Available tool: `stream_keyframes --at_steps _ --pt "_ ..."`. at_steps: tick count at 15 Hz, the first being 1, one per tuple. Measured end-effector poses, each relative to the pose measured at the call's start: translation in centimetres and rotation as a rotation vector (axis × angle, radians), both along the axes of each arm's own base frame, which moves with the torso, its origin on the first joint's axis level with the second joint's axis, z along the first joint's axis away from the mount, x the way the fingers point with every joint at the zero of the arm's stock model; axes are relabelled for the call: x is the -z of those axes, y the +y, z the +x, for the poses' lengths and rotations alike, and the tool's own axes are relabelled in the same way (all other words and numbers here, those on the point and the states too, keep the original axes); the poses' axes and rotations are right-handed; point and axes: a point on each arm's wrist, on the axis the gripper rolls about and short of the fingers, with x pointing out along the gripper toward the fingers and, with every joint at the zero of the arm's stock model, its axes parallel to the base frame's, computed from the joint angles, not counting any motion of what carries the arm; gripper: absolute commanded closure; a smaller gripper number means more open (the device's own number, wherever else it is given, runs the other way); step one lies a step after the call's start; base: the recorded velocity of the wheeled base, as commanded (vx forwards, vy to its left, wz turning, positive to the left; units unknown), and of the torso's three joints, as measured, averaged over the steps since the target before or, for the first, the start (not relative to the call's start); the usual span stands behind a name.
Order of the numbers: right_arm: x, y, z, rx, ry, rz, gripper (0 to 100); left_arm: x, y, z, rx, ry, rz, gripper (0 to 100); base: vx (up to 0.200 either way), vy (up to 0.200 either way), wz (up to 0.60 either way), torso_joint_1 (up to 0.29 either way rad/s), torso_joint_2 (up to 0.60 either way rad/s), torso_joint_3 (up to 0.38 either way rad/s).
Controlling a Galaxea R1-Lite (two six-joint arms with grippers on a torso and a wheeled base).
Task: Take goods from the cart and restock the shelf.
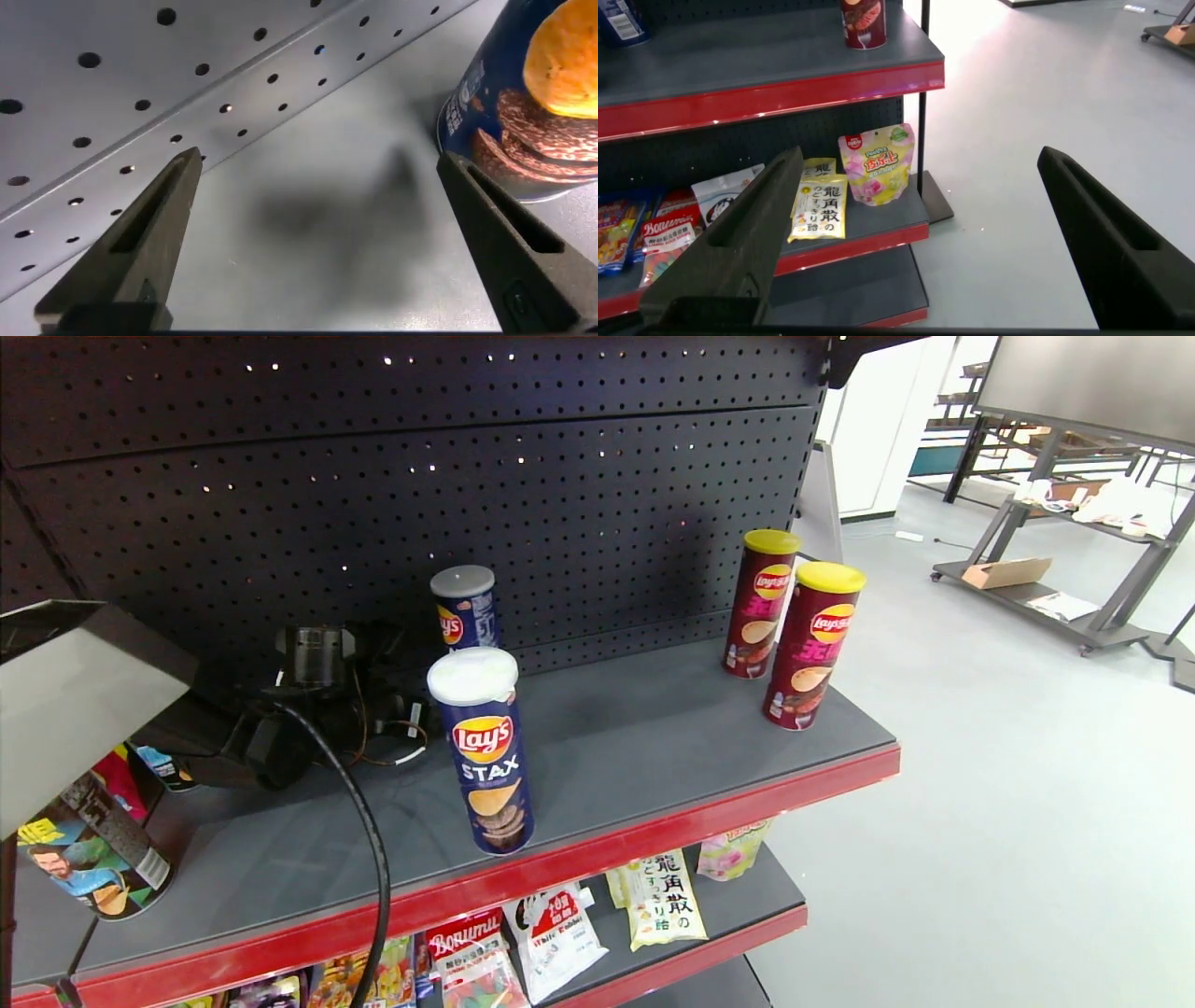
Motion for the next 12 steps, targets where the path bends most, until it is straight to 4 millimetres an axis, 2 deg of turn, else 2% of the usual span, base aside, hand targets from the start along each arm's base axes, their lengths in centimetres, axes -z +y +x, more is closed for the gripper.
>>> stream_keyframes --at_steps 12 --pt "0.0 0.0 0.0 0.000 0.000 0.000 0 0.1 -1.2 -0.1 0.012 0.019 -0.041 0 0.000 0.000 0.00 0.000 0.00 0.000"
